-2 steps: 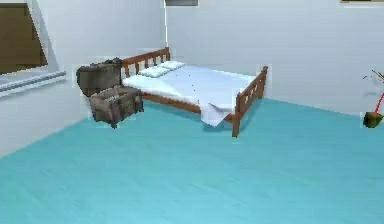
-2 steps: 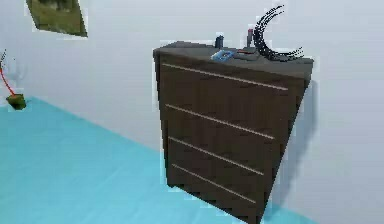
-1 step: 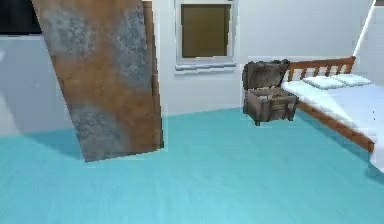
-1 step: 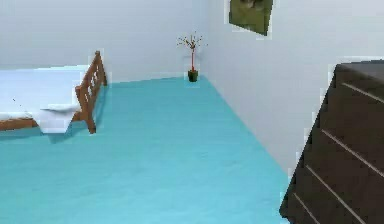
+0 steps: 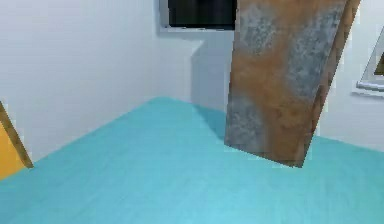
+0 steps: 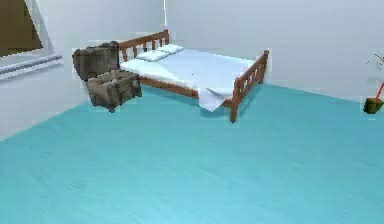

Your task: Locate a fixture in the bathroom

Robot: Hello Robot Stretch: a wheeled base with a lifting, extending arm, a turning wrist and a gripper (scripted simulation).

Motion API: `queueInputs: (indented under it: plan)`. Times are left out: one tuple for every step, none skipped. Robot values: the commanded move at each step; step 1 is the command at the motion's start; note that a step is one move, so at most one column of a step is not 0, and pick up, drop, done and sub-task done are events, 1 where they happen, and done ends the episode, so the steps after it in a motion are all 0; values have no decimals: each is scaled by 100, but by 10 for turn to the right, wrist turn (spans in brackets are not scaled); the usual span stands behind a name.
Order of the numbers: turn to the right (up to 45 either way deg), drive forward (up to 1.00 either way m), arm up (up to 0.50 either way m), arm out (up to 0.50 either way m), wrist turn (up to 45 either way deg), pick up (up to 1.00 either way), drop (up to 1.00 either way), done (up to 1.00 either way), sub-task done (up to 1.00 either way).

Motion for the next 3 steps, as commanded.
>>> queueInputs:
  plan:
    - [-450,0,0,0,0,0,0,0,0]
    - [-60,0,0,0,0,0,0,0,0]
    - [0,100,0,0,0,0,0,0,0]
